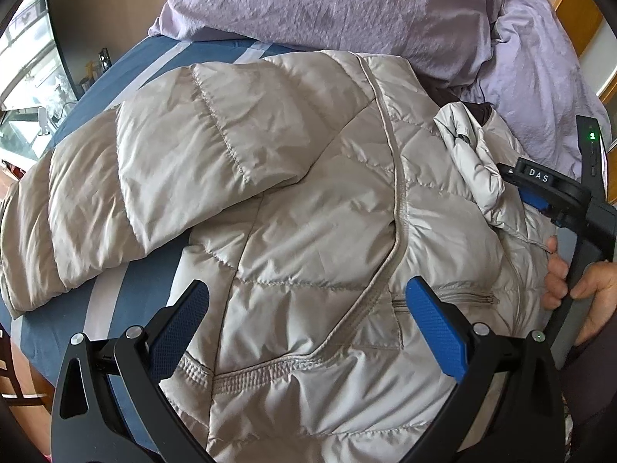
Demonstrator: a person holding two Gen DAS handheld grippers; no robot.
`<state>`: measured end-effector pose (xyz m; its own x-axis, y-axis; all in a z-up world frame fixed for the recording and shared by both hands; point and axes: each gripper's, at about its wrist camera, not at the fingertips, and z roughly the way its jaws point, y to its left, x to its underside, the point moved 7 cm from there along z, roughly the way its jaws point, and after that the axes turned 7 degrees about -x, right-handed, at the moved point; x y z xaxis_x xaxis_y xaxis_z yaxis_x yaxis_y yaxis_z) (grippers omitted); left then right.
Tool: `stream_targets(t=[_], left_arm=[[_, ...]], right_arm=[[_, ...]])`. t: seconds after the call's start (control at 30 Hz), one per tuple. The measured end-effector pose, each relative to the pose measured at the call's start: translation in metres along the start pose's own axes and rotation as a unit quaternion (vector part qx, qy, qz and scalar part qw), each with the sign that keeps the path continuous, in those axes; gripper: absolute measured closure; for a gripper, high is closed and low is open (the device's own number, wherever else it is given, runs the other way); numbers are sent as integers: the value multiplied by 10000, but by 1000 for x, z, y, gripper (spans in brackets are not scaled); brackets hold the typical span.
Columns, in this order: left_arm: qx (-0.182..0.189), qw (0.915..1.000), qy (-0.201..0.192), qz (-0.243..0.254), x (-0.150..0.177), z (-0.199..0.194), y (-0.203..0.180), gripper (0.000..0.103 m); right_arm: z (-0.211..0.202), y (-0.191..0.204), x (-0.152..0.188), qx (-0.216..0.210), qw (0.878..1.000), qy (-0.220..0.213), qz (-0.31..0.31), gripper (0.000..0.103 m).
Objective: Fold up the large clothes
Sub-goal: 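Fold the held sleeve across the jacket front with the right gripper, then release the sleeve with the right gripper while the left gripper grasps the other sleeve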
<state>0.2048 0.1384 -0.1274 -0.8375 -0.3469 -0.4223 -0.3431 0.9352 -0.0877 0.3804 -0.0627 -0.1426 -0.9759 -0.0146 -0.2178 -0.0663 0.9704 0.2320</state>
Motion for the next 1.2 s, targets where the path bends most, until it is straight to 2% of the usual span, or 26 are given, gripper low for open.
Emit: stream_targets(t=[0.2, 0.37, 0.57, 0.73, 1.03, 1.2], left_arm=[[1, 10000, -37, -76, 2, -4, 7, 1], [-119, 9996, -80, -223, 1, -8, 22, 1], [-330, 9981, -130, -498, -3, -14, 48, 1], [-672, 9943, -125, -822, -1, -15, 88, 1], [-1270, 9774, -10, -1690, 6, -13, 188, 1], [-1428, 9622, -125, -2316, 8, -22, 244, 2]], right_arm=[[18, 11, 8, 175, 9997, 166, -77, 23], [30, 13, 14, 404, 9987, 169, -260, 19], [34, 13, 15, 479, 9980, 60, -402, 16], [34, 13, 14, 438, 9980, 47, -443, 16], [33, 13, 15, 402, 9982, 25, -436, 16], [32, 14, 15, 390, 9983, 9, -434, 16]])
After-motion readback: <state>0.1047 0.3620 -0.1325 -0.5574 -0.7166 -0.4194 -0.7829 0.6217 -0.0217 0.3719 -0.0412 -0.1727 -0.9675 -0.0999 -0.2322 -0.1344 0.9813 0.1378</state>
